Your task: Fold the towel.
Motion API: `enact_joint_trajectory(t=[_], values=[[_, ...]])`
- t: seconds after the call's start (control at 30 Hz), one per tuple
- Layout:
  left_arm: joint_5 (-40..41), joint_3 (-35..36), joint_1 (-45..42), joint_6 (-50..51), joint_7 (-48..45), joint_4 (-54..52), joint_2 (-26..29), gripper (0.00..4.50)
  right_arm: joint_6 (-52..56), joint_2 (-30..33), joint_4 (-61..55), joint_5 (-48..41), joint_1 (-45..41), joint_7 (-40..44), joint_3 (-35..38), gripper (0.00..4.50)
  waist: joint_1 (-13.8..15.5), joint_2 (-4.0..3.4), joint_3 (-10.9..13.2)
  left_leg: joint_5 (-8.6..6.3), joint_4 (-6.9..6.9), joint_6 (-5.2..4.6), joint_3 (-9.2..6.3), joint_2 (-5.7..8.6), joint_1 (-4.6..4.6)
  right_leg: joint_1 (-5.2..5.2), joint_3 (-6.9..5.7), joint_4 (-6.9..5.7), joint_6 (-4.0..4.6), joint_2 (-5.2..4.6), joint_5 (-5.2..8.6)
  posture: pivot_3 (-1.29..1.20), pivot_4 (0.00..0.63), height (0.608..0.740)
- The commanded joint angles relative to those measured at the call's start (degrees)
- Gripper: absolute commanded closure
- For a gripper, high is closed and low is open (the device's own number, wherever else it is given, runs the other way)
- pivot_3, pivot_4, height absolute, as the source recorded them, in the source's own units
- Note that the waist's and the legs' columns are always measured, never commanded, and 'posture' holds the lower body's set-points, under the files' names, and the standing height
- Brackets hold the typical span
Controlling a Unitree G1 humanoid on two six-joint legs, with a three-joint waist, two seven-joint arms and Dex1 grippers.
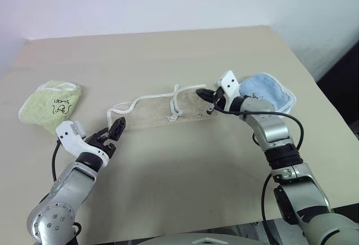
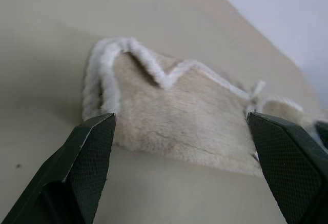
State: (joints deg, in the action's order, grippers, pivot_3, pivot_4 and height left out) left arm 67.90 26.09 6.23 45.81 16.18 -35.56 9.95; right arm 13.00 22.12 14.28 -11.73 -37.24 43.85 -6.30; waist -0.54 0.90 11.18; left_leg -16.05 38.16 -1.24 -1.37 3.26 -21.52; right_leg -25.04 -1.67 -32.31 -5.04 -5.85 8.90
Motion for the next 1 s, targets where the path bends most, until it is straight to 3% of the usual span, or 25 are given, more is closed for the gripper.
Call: enact_joint_trajectory(t=[0.03, 0.27, 0.7, 0.8, 1.0], values=[[5.2, 1.1, -1.2, -1.6, 6.9, 2.2, -1.0, 0.09, -1.2, 0.7, -4.4, -2.0, -2.1, 1.3, 2.4, 4.49, 0.0, 0.00, 0.0, 0.00, 0.00, 0.00, 0.00, 0.00, 0.00, 0.00, 0.00, 0.00, 0.01, 0.00, 0.01, 0.00, 0.150, 0.731], [12.1, 0.3, -2.9, -3.2, 15.2, 7.0, -0.8, 0.09, -0.3, 0.6, -7.0, -2.7, -3.0, 0.9, 4.0, 4.49, 0.0, 0.00, 0.0, -0.01, -0.01, 0.00, 0.00, -0.01, -0.01, 0.00, 0.00, 0.05, 0.06, 0.00, 0.03, 0.00, 0.150, 0.731], [13.4, -4.2, -14.1, -3.1, 15.0, 20.8, 0.9, 0.09, 2.9, 0.1, -12.7, -4.6, -1.0, 0.7, 3.7, 4.49, 1.7, -0.20, -0.1, 0.01, 0.00, 0.03, -0.09, -0.02, 0.13, 0.21, -0.13, 0.06, 0.12, 0.01, 0.00, 0.00, 0.150, 0.731], [13.5, -4.9, -14.8, -2.2, 14.5, 21.3, 1.4, 0.68, 4.4, 0.7, -15.4, -5.5, 0.5, 1.3, 3.8, 4.50, 2.5, -0.22, -0.1, 0.01, 0.00, 0.03, -0.10, -0.01, 0.13, 0.23, -0.14, 0.07, 0.12, 0.01, 0.00, 0.00, 0.150, 0.731], [13.7, -4.1, -15.1, -3.0, 13.8, 21.1, 1.8, 2.70, 5.9, 1.4, -16.7, -6.1, 1.9, 0.7, 4.5, 4.50, 2.8, -0.21, -0.1, -0.01, -0.01, 0.03, -0.08, 0.00, -0.07, 0.08, -0.14, 0.23, 0.12, 0.00, 0.00, 0.00, 0.150, 0.731]])
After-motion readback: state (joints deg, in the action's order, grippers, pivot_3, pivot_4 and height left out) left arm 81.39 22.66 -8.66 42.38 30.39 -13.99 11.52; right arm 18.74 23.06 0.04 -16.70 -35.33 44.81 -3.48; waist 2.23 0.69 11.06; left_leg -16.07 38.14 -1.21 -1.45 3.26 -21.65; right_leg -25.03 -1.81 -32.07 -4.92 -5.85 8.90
